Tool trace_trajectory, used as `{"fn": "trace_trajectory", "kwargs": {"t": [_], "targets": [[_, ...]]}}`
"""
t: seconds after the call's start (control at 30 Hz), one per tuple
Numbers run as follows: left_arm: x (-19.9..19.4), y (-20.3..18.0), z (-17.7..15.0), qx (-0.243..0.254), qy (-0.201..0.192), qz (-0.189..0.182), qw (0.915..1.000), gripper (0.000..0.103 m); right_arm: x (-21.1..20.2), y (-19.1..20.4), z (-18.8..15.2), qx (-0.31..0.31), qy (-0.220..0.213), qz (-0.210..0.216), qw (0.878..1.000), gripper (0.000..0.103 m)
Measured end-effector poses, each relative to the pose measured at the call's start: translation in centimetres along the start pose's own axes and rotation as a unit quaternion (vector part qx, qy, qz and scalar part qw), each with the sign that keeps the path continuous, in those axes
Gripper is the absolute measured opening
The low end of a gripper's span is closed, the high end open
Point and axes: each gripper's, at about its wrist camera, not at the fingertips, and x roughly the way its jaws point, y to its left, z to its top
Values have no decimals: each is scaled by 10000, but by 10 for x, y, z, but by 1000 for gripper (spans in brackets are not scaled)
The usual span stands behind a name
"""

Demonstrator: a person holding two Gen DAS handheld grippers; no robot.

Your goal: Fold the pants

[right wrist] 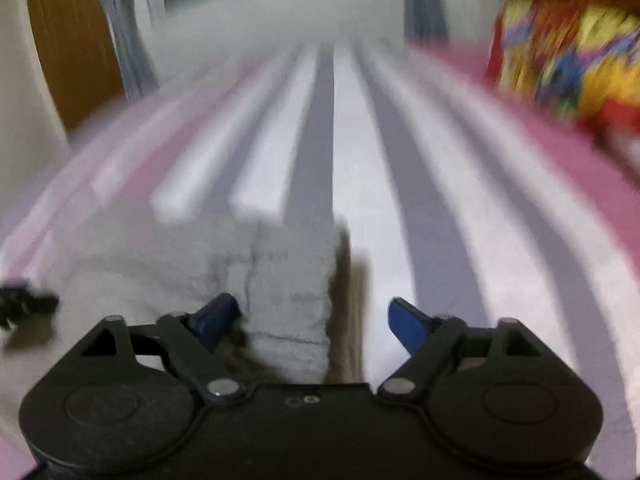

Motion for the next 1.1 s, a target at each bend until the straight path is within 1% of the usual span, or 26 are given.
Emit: {"fn": "trace_trajectory", "kwargs": {"t": [0.03,0.07,0.13,0.17,0.2,0.23,0.27,0.3,0.33,0.37,0.4,0.47,0.57,0.7,0.77,0.9,0.93,1.03,1.1], "targets": [[-5,-1,4,50,-208,-14,9998,103,-3,-3,5,27,1,66,10000,85],[-7,-2,11,78,-371,-54,9993,103,-11,-2,10,-65,-152,55,9998,84],[-1,-1,28,56,-463,-90,9989,103,-26,2,19,-216,-609,32,9979,85],[5,-1,36,75,-450,-30,9990,103,-31,4,25,-204,-762,110,9968,85],[14,-2,43,119,-372,47,9992,103,-30,6,30,-162,-824,204,9963,85],[28,-3,49,225,-171,170,9995,103,-25,8,35,-185,-796,191,9965,85],[45,-5,52,367,138,308,9988,103,-11,14,38,-342,-570,-70,9978,86],[57,-7,51,395,318,324,9982,103,9,20,38,-546,-173,-382,9976,86],[60,-7,48,359,244,325,9985,103,26,19,38,-593,142,-450,9971,86],[61,-10,45,370,194,334,9986,103,31,15,36,-414,141,-368,9984,87],[60,-11,44,349,149,346,9987,103,31,11,36,-278,91,-339,9990,90],[55,-11,40,313,99,355,9988,103,30,7,33,-149,59,-281,9995,91],[47,-9,36,305,121,371,9988,103,23,6,31,-139,-39,-259,9996,91],[39,-12,31,370,166,446,9982,103,14,7,27,-139,-66,-320,9994,91],[29,-11,25,411,158,477,9979,103,9,8,25,-128,-56,-345,9993,91],[15,-12,16,309,149,443,9984,103,-1,6,19,-23,19,-314,9995,92],[10,-14,14,333,146,420,9985,103,-5,5,17,-16,-6,-296,9996,91],[-6,-22,0,609,145,369,9974,103,-29,7,5,-117,-284,-197,9993,92],[-17,-23,-14,682,210,240,9972,103,-35,6,-6,-155,-135,-56,9998,92]]}}
